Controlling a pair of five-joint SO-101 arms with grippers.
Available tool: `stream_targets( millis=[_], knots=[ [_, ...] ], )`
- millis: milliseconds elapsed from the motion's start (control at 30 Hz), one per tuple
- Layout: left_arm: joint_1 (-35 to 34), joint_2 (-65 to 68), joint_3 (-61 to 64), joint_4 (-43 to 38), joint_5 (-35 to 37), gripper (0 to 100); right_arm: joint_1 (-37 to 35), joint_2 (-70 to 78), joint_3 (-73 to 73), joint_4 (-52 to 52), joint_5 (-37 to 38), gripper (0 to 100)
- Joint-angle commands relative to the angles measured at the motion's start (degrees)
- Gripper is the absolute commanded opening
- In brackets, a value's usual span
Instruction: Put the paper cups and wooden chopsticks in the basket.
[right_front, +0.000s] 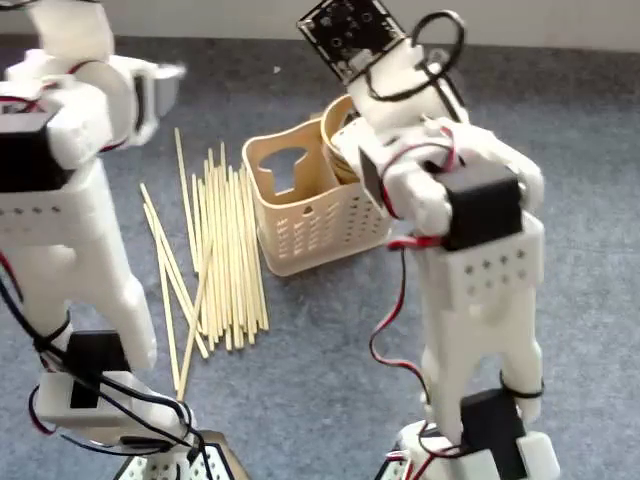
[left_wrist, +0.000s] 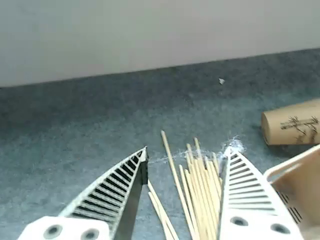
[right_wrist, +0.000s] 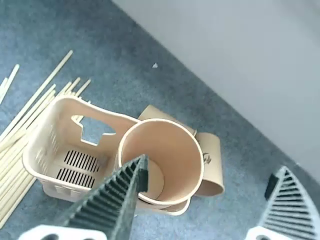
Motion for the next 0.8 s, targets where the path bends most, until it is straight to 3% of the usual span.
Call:
stream_targets(
  millis=[0, 100, 233, 367, 767],
  knots=[
    [3.8, -0.2, 1.9, 0.4, 3.1, 25, -0.7, -1.9, 1.4, 0.0, -0.9, 35.8],
    [5.8, 0.0, 4.0, 2.3, 5.4, 25, 2.3, -0.9, 5.1, 0.0, -1.0, 35.8],
    [7.4, 0.2, 11.3, 2.4, 6.2, 25, 12.2, -0.3, 5.1, -0.2, -1.2, 35.8],
    [9.8, 0.2, 17.8, 2.3, 6.2, 25, 19.0, 1.8, 7.0, -1.9, -5.4, 35.8],
    [7.2, 0.0, 19.8, 2.3, 5.8, 25, 13.8, 8.0, 22.2, -11.2, -9.8, 35.8]
  ],
)
